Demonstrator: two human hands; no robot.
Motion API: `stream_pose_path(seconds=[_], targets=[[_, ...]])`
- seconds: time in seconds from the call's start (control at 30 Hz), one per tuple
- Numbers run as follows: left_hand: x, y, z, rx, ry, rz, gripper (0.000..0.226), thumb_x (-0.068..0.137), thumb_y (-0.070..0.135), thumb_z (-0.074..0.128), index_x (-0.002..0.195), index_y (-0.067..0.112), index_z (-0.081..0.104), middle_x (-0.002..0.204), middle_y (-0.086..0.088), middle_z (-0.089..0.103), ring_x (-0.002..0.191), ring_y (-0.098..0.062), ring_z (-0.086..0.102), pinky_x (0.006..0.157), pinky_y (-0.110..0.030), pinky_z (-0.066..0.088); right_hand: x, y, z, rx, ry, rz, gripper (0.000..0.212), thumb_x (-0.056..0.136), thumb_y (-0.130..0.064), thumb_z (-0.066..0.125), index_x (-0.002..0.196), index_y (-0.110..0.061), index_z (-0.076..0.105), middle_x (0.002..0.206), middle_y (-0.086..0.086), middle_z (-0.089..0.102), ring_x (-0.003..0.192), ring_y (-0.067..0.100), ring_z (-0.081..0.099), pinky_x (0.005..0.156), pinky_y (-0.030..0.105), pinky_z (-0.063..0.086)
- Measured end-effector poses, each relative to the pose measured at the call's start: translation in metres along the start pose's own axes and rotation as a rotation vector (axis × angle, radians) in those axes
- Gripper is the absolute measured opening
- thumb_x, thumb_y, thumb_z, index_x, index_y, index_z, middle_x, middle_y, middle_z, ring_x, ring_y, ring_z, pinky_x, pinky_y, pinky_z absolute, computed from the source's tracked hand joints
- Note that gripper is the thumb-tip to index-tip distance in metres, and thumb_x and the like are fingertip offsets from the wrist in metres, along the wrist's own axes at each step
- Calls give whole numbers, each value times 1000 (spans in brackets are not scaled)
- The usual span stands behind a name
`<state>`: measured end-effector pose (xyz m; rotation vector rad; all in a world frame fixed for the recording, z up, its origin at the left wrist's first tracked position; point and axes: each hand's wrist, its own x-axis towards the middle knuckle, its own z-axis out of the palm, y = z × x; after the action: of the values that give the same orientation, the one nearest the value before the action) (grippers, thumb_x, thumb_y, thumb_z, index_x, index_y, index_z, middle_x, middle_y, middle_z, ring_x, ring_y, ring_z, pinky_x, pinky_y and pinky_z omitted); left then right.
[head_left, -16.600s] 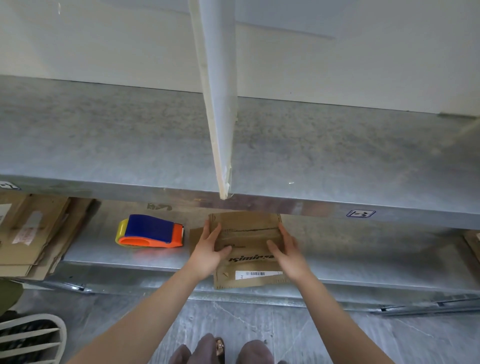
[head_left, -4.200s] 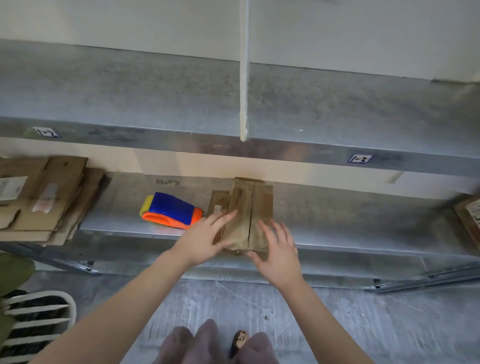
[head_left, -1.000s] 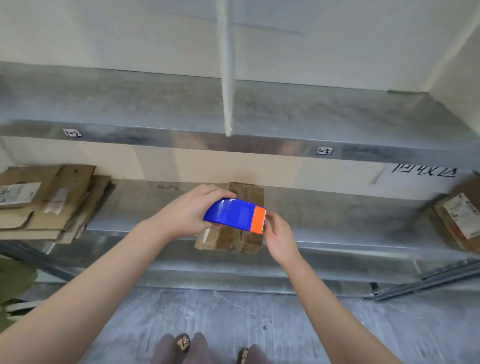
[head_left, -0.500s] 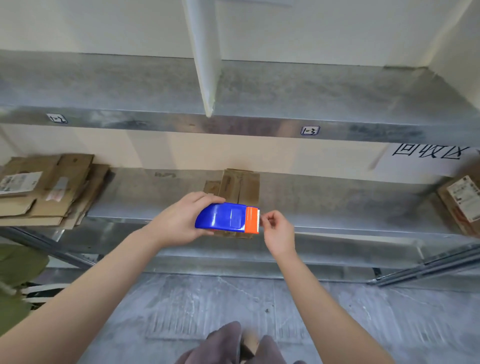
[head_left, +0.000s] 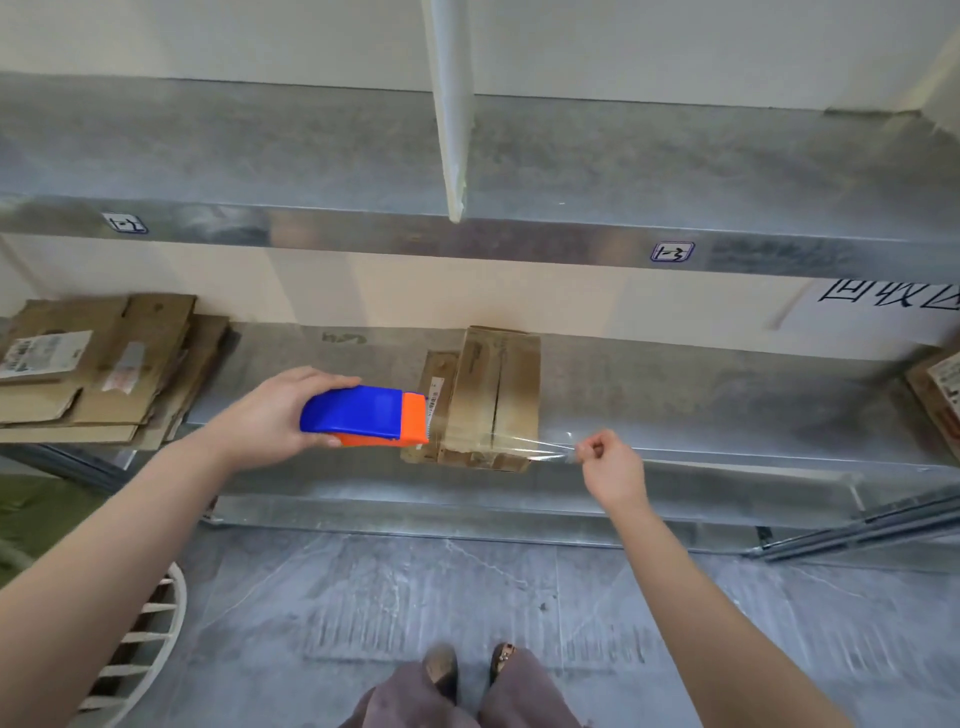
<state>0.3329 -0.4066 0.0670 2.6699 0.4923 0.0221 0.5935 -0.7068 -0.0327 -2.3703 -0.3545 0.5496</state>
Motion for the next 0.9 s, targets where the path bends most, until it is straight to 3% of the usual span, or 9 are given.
stream_pose_path(seconds=[0.2, 0.53, 0.67, 0.8, 0.9], targets=[[8, -13, 13, 23, -33, -42, 74, 75, 30, 81, 139, 30, 46, 111, 13, 47, 108, -10, 47, 91, -21, 33, 7, -3, 11, -20, -98, 40, 14, 96, -27, 57, 89, -15, 59, 95, 11, 71, 95, 28, 62, 72, 26, 37], [14, -26, 46, 25, -121, -101, 74, 78, 39, 76, 142, 37, 40, 115, 13, 45, 115, -11, 44, 90, -22, 37, 0, -1, 49, 14, -109, 73, 10, 98, -17, 51, 95, -10, 57, 95, 1, 65, 95, 25, 62, 68, 23, 34], [21, -19, 57, 11, -104, -133, 76, 79, 41, 75, 144, 37, 36, 114, 10, 45, 116, -12, 43, 87, -22, 36, 7, -13, 57, 83, -100, 68, 16, 99, -20, 50, 105, -9, 61, 90, 0, 62, 97, 27, 63, 72, 26, 39], [26, -18, 60, 8, -89, -127, 76, 79, 41, 75, 144, 37, 37, 117, 8, 46, 117, -13, 43, 92, -23, 38, 9, -19, 62, 160, -131, 92, 29, 99, -17, 49, 127, -13, 54, 114, 7, 67, 110, 28, 60, 87, 29, 43], [26, -19, 60, 12, -80, -130, 76, 79, 41, 75, 144, 37, 36, 117, 9, 45, 117, -12, 42, 91, -22, 38, 6, -17, 60, 187, -87, 46, 38, 96, -14, 52, 133, -15, 50, 114, 3, 65, 102, 23, 61, 87, 28, 44]])
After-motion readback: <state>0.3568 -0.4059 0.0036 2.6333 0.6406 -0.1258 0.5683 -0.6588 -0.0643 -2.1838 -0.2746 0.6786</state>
